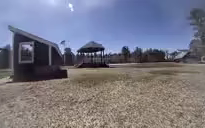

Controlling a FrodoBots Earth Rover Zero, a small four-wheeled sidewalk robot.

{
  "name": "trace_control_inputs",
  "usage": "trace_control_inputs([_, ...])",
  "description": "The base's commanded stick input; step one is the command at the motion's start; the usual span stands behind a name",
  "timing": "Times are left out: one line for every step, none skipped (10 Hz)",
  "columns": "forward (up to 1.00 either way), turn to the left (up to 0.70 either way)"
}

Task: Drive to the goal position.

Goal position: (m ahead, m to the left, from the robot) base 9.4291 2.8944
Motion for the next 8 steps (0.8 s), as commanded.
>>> trace_control_inputs([0.7,0.0])
trace_control_inputs([0.7,0.0])
trace_control_inputs([0.7,0.0])
trace_control_inputs([0.7,0.0])
trace_control_inputs([0.7,0.0])
trace_control_inputs([0.7,0.0])
trace_control_inputs([0.7,0.0])
trace_control_inputs([0.7,0.0])
